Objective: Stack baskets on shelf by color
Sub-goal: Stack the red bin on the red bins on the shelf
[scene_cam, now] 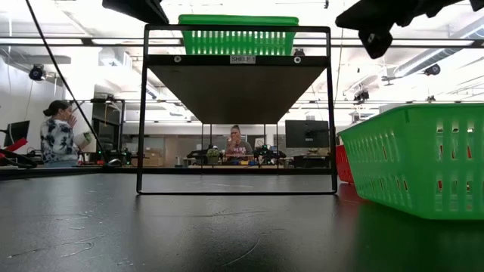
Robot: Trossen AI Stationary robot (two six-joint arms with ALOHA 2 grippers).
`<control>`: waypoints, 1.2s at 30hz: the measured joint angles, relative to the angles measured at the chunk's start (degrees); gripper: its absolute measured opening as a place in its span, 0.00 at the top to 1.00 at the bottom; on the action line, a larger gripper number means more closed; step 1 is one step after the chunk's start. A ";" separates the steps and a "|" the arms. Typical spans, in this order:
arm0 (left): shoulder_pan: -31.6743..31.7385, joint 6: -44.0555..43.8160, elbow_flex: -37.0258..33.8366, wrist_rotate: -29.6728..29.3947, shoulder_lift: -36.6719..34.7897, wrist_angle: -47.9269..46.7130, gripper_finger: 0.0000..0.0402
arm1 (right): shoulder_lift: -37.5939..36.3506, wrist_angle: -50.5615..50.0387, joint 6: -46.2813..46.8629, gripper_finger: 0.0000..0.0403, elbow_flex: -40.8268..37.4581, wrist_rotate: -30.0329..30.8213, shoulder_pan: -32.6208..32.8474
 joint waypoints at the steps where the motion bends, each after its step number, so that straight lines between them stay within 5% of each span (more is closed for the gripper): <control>1: 0.03 0.45 -1.15 0.01 -1.00 1.00 1.00 | 0.00 -0.03 1.19 0.98 0.00 0.79 0.42; 12: 0.37 7.07 -12.94 -3.28 -12.92 11.34 1.00 | 7.60 -6.40 6.23 0.98 7.16 2.87 2.84; 22: 0.37 9.00 -17.82 -3.45 -19.93 16.16 1.00 | 19.84 -48.36 36.38 0.98 25.78 2.44 2.84; 27: 0.37 10.62 -19.17 -3.61 -21.96 16.67 1.00 | 26.76 -61.82 47.57 0.98 32.87 -1.98 2.84; 36: 0.37 10.89 -19.54 -3.65 -23.20 17.02 1.00 | 35.67 -62.83 53.28 0.94 36.28 -12.29 3.10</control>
